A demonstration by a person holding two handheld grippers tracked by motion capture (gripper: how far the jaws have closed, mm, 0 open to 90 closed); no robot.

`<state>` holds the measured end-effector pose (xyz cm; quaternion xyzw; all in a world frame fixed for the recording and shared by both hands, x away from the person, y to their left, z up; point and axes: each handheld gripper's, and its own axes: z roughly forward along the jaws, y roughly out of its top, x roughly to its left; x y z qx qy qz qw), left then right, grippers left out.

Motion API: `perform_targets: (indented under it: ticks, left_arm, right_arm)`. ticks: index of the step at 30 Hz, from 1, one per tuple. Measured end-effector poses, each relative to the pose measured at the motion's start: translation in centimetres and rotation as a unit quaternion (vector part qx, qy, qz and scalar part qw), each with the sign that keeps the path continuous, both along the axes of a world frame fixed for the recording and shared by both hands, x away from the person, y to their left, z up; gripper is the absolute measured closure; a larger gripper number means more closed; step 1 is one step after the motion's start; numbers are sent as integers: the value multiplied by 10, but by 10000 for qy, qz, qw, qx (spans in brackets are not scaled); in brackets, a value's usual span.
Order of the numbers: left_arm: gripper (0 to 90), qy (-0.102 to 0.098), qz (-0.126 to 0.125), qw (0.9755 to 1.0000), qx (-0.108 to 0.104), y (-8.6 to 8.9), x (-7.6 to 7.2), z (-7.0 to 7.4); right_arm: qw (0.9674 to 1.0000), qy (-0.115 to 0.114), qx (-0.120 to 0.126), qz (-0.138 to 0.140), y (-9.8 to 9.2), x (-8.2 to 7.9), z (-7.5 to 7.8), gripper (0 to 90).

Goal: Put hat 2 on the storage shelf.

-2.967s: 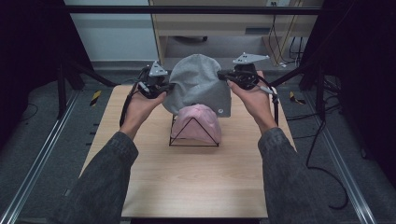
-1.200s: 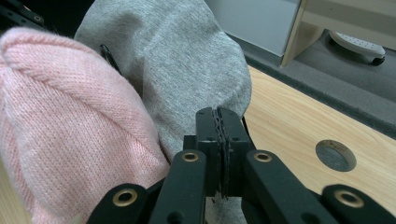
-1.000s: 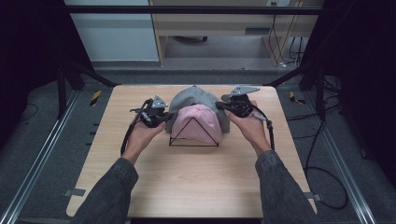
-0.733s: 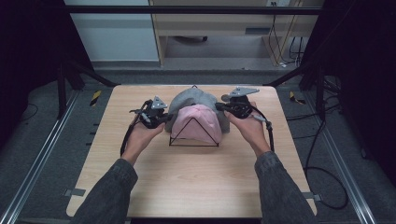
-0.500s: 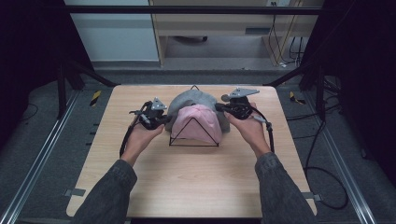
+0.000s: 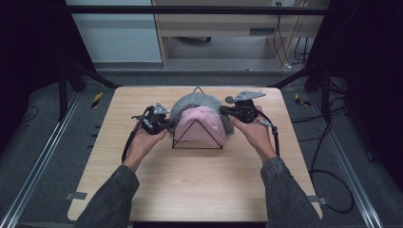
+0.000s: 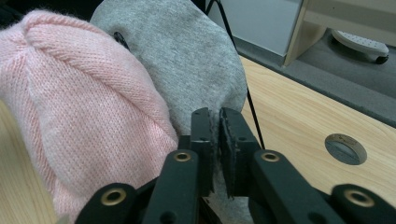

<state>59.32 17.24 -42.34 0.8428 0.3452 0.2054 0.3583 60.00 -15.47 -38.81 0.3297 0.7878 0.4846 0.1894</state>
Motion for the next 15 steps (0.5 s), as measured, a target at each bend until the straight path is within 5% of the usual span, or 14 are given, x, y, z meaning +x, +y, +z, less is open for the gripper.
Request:
perform_targets:
  ticks: [11, 15]
  left_arm:
    - [494, -157, 140, 9998, 65, 4, -11, 9]
    - [316, -151, 196, 9997, 84, 7, -16, 14]
  right_arm:
    - [9999, -23, 45, -102, -9, -15, 9, 604]
    - [9995, -77, -44, -319, -13, -25, 16, 419]
